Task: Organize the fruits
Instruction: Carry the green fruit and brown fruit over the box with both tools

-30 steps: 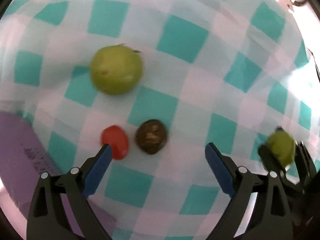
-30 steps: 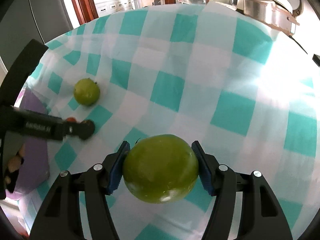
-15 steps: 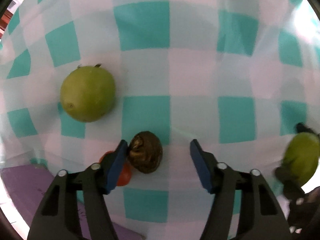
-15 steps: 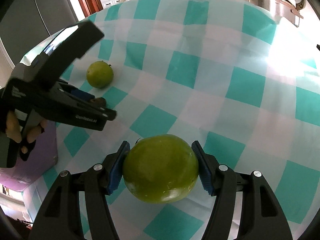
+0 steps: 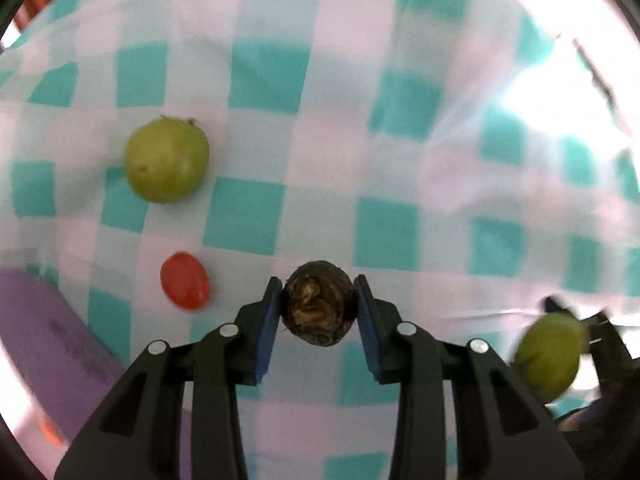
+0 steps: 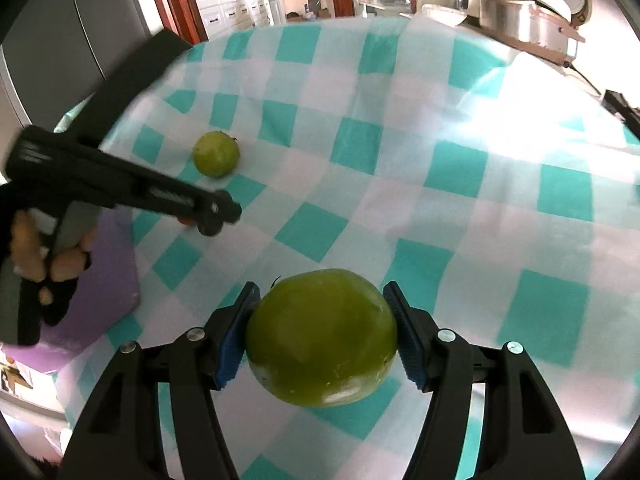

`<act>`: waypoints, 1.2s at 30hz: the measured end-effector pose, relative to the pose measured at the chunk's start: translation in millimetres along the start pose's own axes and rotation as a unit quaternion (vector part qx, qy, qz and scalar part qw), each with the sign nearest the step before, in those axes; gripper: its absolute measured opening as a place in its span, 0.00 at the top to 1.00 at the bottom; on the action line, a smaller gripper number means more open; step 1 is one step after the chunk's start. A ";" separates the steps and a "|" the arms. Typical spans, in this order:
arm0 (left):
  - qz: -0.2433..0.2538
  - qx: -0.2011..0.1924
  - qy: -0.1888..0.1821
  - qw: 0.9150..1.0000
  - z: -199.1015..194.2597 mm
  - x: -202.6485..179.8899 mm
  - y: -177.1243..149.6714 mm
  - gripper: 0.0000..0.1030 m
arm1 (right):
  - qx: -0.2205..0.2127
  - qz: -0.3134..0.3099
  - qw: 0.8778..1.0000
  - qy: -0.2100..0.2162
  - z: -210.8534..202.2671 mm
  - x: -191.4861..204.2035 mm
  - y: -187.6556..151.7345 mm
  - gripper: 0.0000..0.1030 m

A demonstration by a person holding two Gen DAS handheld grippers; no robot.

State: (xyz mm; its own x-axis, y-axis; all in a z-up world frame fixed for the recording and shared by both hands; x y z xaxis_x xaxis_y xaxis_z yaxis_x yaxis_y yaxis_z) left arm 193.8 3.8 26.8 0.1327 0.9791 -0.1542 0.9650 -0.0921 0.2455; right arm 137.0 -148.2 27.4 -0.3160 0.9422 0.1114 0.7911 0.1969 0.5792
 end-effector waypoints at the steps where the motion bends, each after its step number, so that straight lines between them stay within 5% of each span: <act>1: -0.001 -0.017 -0.004 1.000 -17.1 -2.3 -1.4 0.64 | -0.003 0.000 1.000 -0.005 -10.0 2.1 0.0 0.39; 8: 0.030 -0.130 0.020 0.991 -149.1 -19.6 -5.2 0.64 | -0.049 -0.021 0.998 -0.018 -101.2 32.4 25.1 0.39; 11: 0.030 -0.180 0.024 0.983 -183.5 -52.1 -45.3 0.64 | -0.085 -0.042 0.995 -0.023 -153.2 51.2 38.3 0.39; 19: 0.037 -0.282 0.041 0.958 -287.5 -35.0 -158.1 0.64 | -0.151 -0.085 0.985 -0.028 -277.3 103.9 21.3 0.39; 28: 0.031 -0.297 0.039 0.953 -296.6 0.7 -254.7 0.64 | -0.139 -0.099 0.985 -0.026 -318.8 141.9 -41.9 0.39; 36: 0.009 -0.311 0.032 0.950 -300.9 34.6 -292.5 0.64 | -0.149 -0.090 0.984 -0.030 -329.0 150.7 -52.5 0.39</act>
State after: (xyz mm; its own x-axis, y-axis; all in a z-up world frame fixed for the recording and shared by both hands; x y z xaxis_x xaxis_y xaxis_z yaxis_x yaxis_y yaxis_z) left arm -151.9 119.3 237.6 0.1152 0.9892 -0.0911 0.6403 -0.0038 0.7681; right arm -124.4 -105.8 279.5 -0.3983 0.9155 -0.0575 0.5330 0.2820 0.7977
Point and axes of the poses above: each gripper's, at about its wrist camera, not at the fingertips, and z roughly the way its jaws point, x to its left, y to its top, the point moved 10 cm from there along z, roughly the way its jaws point, and after that the axes turned 2 degrees about -z, right-handed, at the moved point
